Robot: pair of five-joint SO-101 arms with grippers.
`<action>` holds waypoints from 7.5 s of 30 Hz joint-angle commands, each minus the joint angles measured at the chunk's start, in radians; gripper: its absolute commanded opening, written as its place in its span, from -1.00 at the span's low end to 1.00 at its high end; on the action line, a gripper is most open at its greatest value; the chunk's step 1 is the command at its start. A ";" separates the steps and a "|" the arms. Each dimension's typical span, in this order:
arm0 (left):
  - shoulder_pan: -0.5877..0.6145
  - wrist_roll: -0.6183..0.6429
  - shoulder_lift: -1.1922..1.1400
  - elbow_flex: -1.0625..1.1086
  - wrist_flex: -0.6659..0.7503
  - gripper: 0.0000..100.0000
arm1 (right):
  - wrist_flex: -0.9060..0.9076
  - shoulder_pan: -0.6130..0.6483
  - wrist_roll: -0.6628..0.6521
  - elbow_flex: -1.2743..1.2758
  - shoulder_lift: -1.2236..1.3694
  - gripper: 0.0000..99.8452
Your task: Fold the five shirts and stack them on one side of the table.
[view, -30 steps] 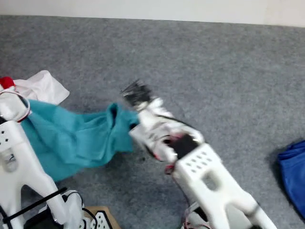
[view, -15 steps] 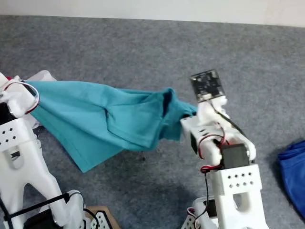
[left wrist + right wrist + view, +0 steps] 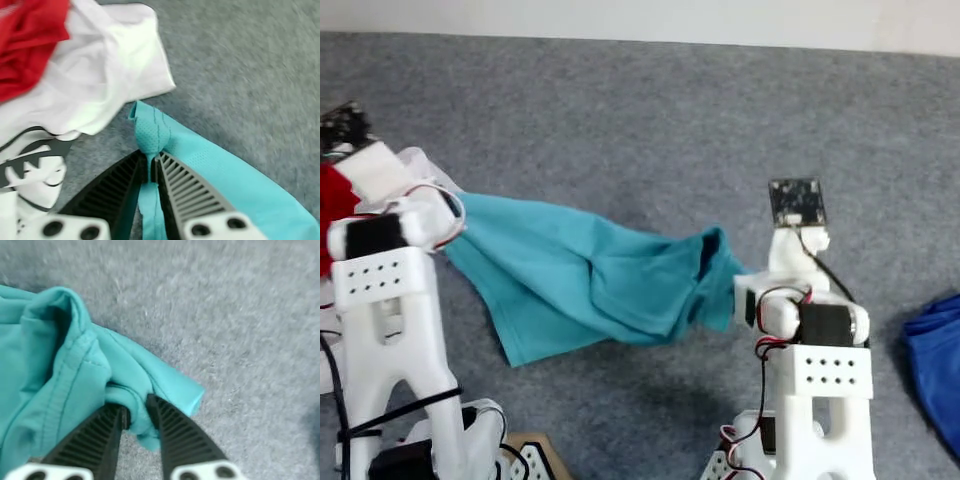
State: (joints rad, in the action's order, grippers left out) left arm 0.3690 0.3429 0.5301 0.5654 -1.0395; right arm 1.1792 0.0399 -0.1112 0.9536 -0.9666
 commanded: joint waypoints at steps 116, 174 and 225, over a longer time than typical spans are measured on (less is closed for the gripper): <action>-0.008 0.008 0.209 -0.022 0.621 -0.99 | 0.079 0.019 0.123 -0.740 -0.013 -0.99; 0.012 0.173 -0.995 -0.888 0.552 -0.98 | -0.524 0.081 0.046 -1.435 1.449 -0.98; -0.027 0.018 -0.572 -1.207 -0.738 -0.33 | 0.294 0.179 0.054 -0.944 0.473 -0.56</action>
State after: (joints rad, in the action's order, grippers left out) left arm 0.3690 0.3721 -0.2325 -0.8692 -1.7791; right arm 1.5735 0.2071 -0.0713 -0.1987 -0.3621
